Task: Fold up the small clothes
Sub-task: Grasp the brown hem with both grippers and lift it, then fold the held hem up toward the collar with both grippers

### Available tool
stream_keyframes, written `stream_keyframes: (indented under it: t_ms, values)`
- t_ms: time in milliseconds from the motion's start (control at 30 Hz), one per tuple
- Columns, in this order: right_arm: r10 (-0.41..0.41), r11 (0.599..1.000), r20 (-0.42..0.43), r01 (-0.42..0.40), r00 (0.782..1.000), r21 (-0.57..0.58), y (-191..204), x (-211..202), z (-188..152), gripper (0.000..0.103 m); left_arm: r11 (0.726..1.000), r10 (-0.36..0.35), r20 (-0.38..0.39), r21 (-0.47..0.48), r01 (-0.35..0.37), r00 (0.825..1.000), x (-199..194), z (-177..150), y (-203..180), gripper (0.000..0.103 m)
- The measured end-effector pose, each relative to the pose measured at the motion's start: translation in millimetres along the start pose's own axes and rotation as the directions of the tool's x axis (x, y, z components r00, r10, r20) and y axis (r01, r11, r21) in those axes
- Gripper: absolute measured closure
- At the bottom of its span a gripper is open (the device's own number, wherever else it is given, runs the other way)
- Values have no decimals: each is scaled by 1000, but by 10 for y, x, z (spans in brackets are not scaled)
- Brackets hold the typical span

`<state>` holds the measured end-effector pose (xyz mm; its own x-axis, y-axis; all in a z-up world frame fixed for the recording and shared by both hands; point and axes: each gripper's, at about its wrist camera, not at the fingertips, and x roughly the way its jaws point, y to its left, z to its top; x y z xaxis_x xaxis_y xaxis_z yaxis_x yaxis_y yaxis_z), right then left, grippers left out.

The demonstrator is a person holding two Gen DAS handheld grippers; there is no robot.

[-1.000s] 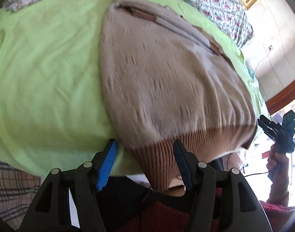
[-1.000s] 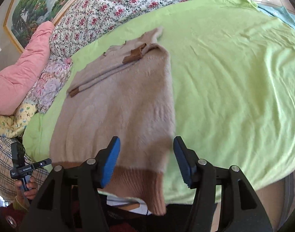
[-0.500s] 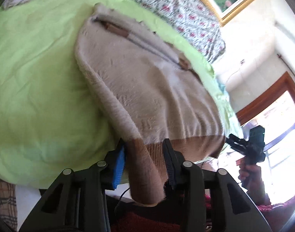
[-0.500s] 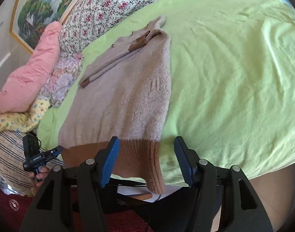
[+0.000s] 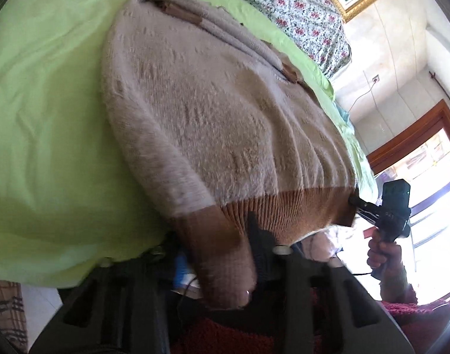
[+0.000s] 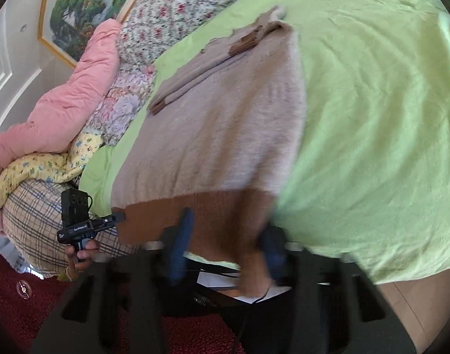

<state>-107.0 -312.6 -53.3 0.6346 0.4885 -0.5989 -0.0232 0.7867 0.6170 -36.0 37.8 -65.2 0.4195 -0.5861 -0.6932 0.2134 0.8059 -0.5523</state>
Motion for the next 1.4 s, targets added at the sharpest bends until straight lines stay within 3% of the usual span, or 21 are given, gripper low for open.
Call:
stream_keyframes:
  t_ms: [167,367,600,733,1033,1233,1400]
  values:
    - [49,999,7,-48,999,-24,35,-68,-5,94,999,-8,25,46,7,1000,-95,-1,-59,91]
    - [151,988,87,-152,985,0,69,-136,129,94,995,-35,85,91,27,996,-343,97,-140,92]
    - [244,970,251,-240,937,-47,252,-247,685,95,987,-66,245,159,27,967,-666,611,-332,92]
    - [259,966,288,-248,922,-74,355,-193,1035,96,988,-56,309,154,9,949,-704,938,-313,92]
    - [211,976,333,-178,919,-125,489,28,1870,96,987,-3,410,147,-62,912,-582,1750,-200,93]
    - [100,995,352,-96,931,-28,338,394,2477,96,988,45,421,117,-103,906,-245,2504,-126,93]
    - [30,999,381,-33,924,2,267,633,2996,96,983,90,415,111,-148,905,54,3003,-93,93]
